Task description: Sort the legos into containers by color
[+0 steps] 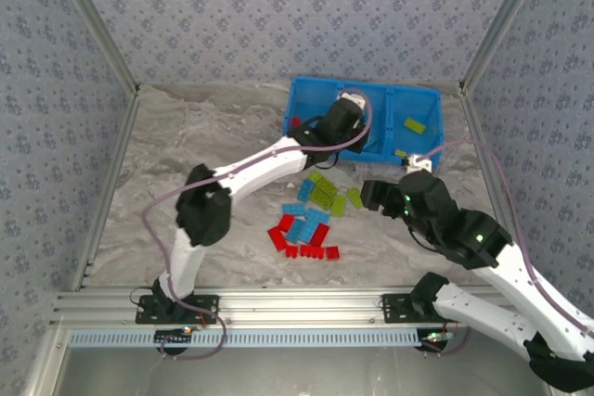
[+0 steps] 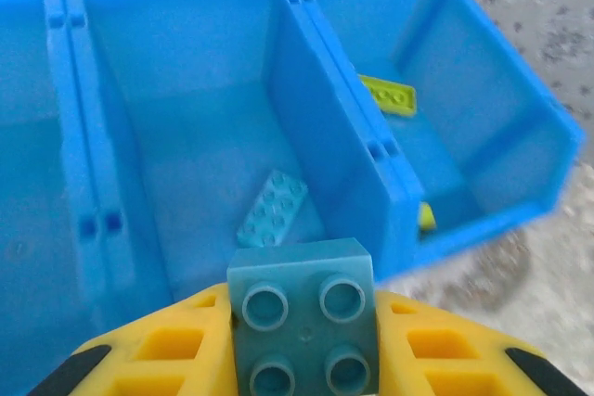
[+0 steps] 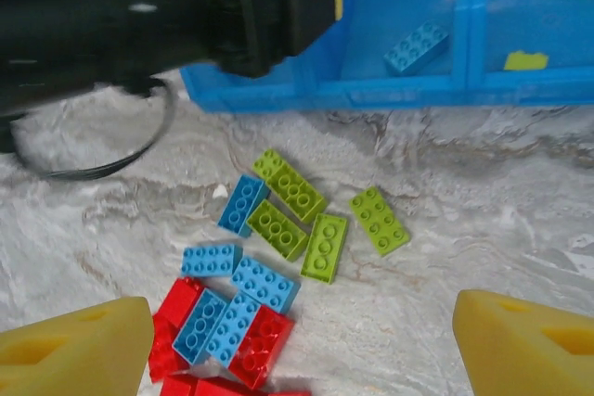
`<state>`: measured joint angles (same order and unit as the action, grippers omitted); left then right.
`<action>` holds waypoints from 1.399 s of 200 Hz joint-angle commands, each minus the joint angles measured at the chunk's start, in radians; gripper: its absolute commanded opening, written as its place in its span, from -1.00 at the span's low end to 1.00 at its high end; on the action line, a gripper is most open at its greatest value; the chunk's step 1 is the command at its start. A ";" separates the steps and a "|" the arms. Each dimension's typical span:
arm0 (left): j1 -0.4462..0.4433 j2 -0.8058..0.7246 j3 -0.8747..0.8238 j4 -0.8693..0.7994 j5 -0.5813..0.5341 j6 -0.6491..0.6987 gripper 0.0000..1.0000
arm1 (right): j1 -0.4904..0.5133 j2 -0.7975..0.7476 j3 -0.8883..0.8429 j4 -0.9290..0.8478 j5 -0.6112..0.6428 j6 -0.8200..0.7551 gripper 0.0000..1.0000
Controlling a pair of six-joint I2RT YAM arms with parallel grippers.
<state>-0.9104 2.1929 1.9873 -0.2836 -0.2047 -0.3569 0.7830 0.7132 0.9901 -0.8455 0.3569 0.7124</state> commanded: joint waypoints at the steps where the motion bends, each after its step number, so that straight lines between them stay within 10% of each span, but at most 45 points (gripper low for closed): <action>1: 0.013 0.174 0.211 -0.089 -0.054 0.104 -0.40 | -0.007 -0.023 0.010 -0.092 0.068 0.055 0.73; 25: 0.013 0.282 0.422 -0.179 -0.038 0.125 0.13 | -0.007 -0.044 0.008 -0.133 0.067 0.074 0.73; 67: 0.000 0.186 0.393 -0.170 -0.012 0.124 0.24 | -0.006 -0.072 -0.021 -0.140 0.078 0.085 0.73; 134: -0.014 -0.499 -0.480 0.177 0.035 0.086 0.28 | -0.026 -0.014 -0.171 -0.069 0.080 0.013 0.82; 168: -0.060 -0.861 -0.824 0.139 0.076 0.196 0.39 | -0.125 0.181 -0.256 0.132 -0.145 -0.151 0.88; 211: -0.154 -1.166 -1.026 -0.079 0.133 0.334 0.61 | -0.322 0.515 -0.239 0.333 -0.360 -0.286 0.63; 280: -0.170 -1.387 -1.199 -0.179 0.263 0.336 0.98 | -0.333 0.905 -0.079 0.401 -0.361 -0.391 0.44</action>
<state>-1.0702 0.8516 0.8200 -0.4179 -0.0074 -0.0402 0.4473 1.5505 0.8639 -0.4793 0.0113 0.3717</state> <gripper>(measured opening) 0.989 0.739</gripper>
